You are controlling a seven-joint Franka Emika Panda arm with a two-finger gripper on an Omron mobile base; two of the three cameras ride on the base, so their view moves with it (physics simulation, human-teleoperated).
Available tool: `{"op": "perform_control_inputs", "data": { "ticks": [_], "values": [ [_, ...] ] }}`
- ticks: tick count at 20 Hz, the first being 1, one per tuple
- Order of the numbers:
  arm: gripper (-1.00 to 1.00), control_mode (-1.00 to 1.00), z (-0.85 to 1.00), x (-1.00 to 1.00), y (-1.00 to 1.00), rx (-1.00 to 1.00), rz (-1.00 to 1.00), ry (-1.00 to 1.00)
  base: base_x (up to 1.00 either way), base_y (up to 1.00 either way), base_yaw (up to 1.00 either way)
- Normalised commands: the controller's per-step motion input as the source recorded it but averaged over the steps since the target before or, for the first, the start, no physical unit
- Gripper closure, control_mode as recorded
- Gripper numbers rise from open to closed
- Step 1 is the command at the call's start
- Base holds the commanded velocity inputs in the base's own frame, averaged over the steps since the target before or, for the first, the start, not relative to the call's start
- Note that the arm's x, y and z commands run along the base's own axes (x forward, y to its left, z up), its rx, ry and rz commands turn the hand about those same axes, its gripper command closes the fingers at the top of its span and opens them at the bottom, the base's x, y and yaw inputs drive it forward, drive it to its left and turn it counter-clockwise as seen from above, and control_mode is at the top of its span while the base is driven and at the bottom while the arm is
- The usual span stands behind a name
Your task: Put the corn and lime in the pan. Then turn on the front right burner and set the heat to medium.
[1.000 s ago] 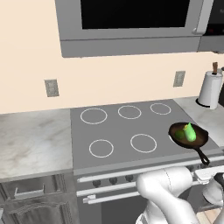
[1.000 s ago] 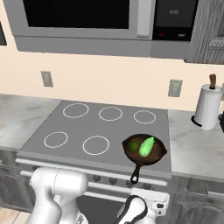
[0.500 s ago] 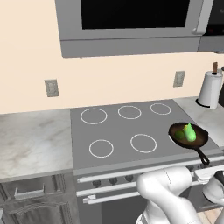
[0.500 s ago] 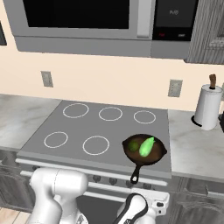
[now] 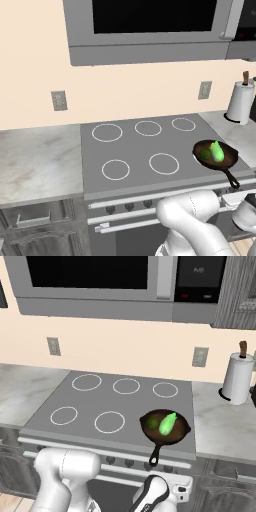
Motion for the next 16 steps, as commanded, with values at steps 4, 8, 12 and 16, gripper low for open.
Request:
{"op": "perform_control_inputs", "data": {
  "ticks": [4,8,12,16],
  "values": [
    [1.00,-1.00,-0.40,-0.54,-0.35,0.20,0.10,-0.05,0.00,0.00,0.00],
    [1.00,-1.00,-0.25,-0.44,-0.24,0.13,0.22,-0.11,0.00,0.00,0.00],
    [1.00,-1.00,-0.16,-0.28,-0.23,0.02,0.29,-0.07,0.00,0.00,0.00],
    [1.00,-1.00,-0.14,0.00,-0.55,-0.01,0.06,0.00,0.00,0.00,0.00]
  ]
}}
